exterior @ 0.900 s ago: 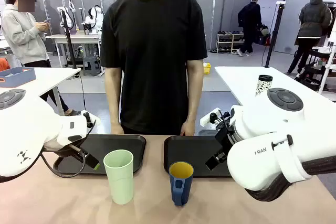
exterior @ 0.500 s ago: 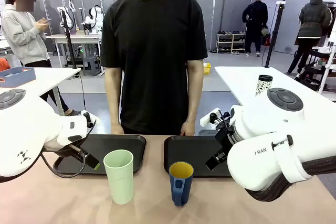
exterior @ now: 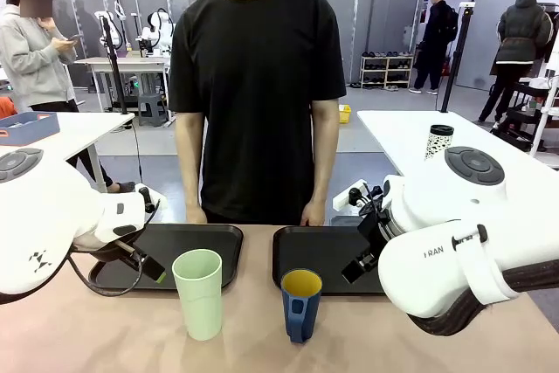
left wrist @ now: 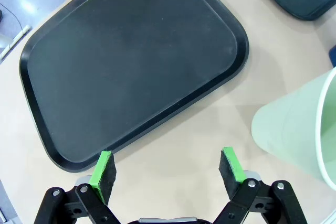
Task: Sort and store the cups by type.
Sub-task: Pick up the Reusable plastic cup.
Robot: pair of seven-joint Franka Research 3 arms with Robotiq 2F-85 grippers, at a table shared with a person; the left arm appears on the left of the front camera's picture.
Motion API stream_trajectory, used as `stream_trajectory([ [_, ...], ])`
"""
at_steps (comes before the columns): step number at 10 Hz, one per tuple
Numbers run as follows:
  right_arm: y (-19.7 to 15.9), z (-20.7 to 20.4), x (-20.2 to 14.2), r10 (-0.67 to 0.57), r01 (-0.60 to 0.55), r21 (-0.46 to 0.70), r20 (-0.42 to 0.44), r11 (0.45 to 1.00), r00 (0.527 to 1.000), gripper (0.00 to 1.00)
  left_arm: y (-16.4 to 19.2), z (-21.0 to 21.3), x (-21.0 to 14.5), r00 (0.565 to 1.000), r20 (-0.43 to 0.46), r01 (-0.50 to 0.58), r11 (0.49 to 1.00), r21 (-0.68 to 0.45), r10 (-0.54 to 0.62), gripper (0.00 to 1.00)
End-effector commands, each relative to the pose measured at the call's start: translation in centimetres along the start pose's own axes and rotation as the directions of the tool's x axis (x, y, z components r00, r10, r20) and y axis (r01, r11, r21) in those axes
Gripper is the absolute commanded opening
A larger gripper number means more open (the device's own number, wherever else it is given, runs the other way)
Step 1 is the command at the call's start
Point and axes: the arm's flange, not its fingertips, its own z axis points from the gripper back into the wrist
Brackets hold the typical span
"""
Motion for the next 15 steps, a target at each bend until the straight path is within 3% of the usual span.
stream_trajectory([
  [1, 0.0, 0.0, 0.0, -0.002, 0.002, 0.0, 0.0, 1.0, 1.0, 1.0, 0.0, 0.0, 0.0, 1.0, 0.0, -0.001, 1.0, 0.0, 0.001, 1.0],
  [8, 0.0, 0.0, 0.0, 0.0, 0.0, 0.0, 0.0, 1.0, 1.0, 1.0, 0.0, 0.0, 0.0, 1.0, 0.0, 0.0, 1.0, 0.0, 0.0, 1.0],
  [9, 0.4, 1.3, 0.5, -0.028, 0.025, -0.059, -0.042, 0.998, 0.999, 1.0, 0.3, 0.6, 0.1, 0.999, 0.006, 0.053, 0.999, -0.01, -0.053, 1.0],
  [10, 0.8, 3.2, 1.1, -0.065, 0.063, -0.065, -0.029, 0.996, 0.997, 1.0, 0.5, 2.1, 0.6, 0.996, 0.048, 0.069, 0.997, 0.019, -0.07, 1.0],
  [13, 0.7, 10.3, 3.3, -0.122, 0.116, -0.173, -0.027, 0.978, 0.992, 1.0, 0.5, 9.0, 1.9, 0.993, 0.111, 0.013, 0.992, 0.124, -0.027, 1.0],
  [15, 1.4, 14.3, 3.9, -0.124, 0.128, -0.171, 0.035, 0.977, 0.992, 1.0, -0.6, 12.5, 1.8, 0.987, 0.156, 0.008, 0.989, 0.146, -0.031, 1.0],
])
